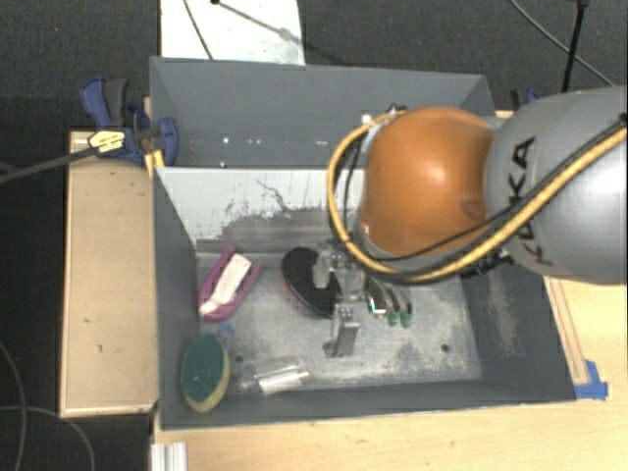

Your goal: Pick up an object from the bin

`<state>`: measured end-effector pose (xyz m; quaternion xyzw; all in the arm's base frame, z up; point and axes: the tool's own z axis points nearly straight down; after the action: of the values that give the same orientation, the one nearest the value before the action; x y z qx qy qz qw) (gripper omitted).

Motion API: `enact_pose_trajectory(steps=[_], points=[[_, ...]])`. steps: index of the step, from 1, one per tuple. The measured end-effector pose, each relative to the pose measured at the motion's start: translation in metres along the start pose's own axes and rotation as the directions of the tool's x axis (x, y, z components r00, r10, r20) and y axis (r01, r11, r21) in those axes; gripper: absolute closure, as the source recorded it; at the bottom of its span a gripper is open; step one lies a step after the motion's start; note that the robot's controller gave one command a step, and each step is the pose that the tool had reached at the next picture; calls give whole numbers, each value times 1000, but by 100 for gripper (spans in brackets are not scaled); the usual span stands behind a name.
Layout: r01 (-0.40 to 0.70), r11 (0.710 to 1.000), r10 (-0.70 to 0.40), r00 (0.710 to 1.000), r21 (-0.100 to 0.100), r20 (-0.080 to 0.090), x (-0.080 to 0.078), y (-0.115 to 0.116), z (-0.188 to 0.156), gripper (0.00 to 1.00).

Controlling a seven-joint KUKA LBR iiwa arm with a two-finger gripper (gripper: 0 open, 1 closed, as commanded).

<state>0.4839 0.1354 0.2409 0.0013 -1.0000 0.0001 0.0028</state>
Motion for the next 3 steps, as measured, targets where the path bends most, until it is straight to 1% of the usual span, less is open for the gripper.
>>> enact_pose_trajectory(steps=[1,2,3], points=[[-233,972,233,972,-7,25,-85,-33,166,0],[-397,918,397,918,-6,10,-80,-21,139,0],[-492,871,492,871,-7,11,-90,-20,140,0]])
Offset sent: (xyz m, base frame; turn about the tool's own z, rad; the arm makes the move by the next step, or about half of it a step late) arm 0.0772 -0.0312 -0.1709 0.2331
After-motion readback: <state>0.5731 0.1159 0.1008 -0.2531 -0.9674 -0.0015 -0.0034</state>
